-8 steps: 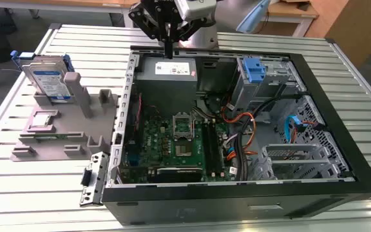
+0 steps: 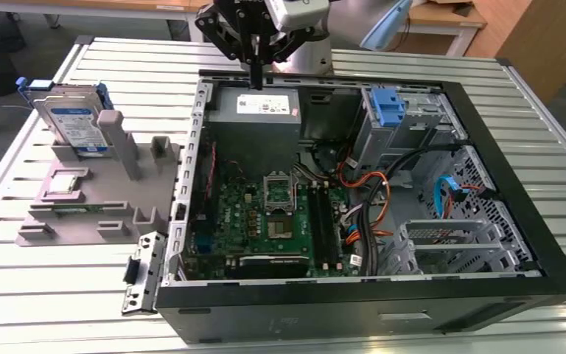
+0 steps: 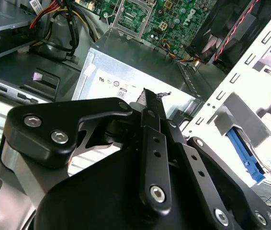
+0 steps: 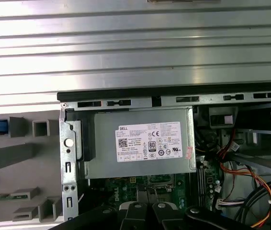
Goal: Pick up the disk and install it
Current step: 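Reach for the disk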
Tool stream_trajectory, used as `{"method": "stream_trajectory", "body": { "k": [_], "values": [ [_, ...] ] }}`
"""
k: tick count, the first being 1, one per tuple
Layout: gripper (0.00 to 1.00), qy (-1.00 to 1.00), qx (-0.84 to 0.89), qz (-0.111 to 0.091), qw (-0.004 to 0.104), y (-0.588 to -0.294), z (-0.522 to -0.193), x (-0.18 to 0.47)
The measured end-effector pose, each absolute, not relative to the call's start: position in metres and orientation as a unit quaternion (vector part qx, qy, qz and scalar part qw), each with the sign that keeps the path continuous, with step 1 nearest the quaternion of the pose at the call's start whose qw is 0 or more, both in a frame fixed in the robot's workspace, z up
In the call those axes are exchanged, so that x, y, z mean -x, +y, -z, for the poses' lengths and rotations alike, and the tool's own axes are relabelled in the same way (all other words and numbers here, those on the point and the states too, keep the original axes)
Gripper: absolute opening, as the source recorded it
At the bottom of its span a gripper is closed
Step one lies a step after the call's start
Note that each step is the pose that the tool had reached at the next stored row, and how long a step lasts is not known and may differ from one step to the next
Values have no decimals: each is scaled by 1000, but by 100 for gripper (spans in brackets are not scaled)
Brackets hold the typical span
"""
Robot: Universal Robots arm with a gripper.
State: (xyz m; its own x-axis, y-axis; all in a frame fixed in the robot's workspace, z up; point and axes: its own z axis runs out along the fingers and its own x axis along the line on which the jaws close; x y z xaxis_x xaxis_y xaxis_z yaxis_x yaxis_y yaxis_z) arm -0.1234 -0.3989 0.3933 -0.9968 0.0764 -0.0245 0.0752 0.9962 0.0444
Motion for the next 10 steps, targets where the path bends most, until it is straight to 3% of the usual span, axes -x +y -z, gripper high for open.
{"method": "stream_trajectory", "body": {
  "k": [10],
  "values": [
    [10,999,-38,-22,13,-399,-393,126]
  ]
}}
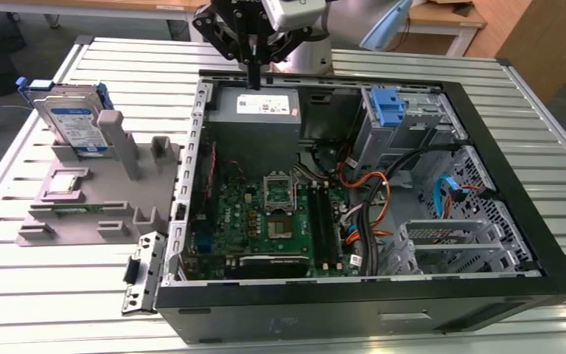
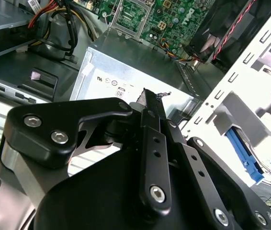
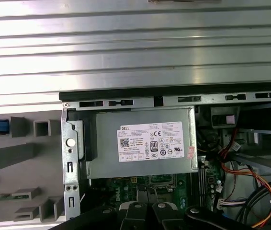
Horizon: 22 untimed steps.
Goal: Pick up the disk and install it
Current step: 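Reach for the disk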
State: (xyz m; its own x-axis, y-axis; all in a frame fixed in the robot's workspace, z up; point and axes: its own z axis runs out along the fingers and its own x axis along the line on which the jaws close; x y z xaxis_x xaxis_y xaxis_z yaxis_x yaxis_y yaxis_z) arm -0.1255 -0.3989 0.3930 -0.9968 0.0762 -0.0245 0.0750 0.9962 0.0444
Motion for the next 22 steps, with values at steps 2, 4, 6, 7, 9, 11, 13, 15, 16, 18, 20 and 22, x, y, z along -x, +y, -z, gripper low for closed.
{"method": "stream_trajectory", "body": {
  "k": [2,4,6,7,9,11,13,15,16,18,20,22],
  "values": [
    [10,999,-38,-22,13,-399,-393,126],
    [10,999,-38,-22,13,-399,-393,127],
    [10,999,-38,-22,13,-399,-393,128],
    [10,999,-38,-22,13,-399,-393,128],
    [10,999,-38,-22,13,-399,-393,128],
    [10,999,-38,-22,13,-399,-393,129],
    [10,999,-38,-22,13,-399,-393,129],
    [10,999,-38,-22,13,-399,-393,130],
    [10,999,-38,-22,13,-399,-393,131],
    [10,999,-38,-22,13,-399,-393,132],
    [10,999,-38,-22,13,-399,-393,132],
    [10,999,-38,-22,13,-399,-393,133]
  ]
}}
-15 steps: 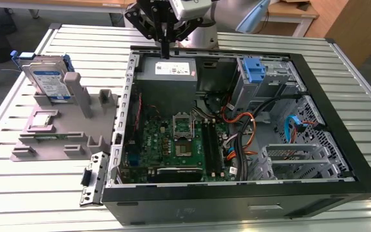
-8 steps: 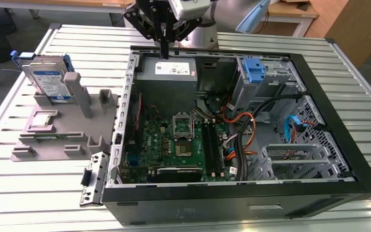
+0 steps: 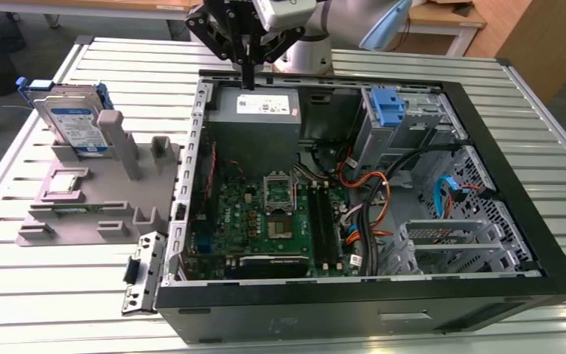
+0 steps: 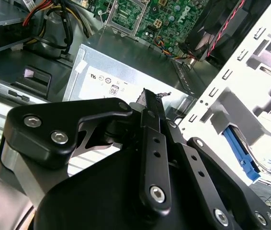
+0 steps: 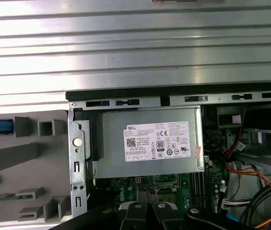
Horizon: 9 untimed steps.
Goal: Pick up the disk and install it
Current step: 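Reach for the disk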
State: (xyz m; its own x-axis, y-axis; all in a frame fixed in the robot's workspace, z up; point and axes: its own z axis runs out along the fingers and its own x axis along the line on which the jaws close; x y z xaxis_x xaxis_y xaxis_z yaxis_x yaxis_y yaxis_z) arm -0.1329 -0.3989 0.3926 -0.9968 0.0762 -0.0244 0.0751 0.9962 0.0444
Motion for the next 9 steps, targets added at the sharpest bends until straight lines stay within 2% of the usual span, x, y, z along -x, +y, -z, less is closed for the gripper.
{"method": "stream_trajectory", "body": {
  "k": [9],
  "values": [
    [10,999,-38,-22,13,-399,-393,136]
  ]
}}
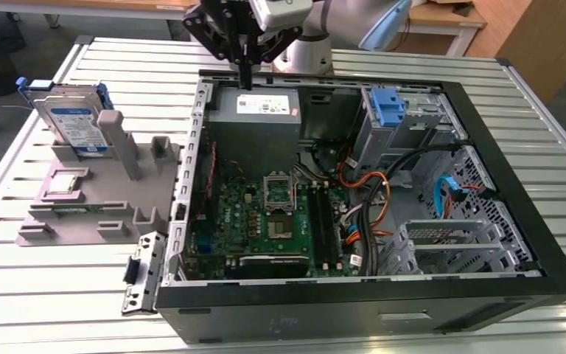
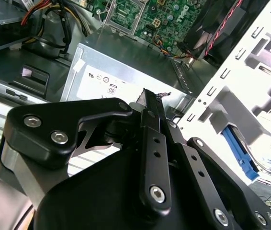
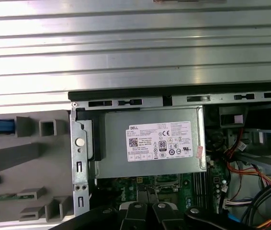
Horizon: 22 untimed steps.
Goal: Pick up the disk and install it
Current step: 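Reach for the disk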
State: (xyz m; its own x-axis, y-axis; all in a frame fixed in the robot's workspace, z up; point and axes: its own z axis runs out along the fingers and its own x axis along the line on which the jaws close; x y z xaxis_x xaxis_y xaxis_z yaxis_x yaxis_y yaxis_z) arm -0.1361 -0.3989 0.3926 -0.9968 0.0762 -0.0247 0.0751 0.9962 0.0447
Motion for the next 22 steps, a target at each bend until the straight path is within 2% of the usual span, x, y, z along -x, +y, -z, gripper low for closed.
{"method": "stream_trajectory", "body": {
  "k": [22],
  "values": [
    [10,999,-38,-22,15,-399,-393,146]
  ]
}}
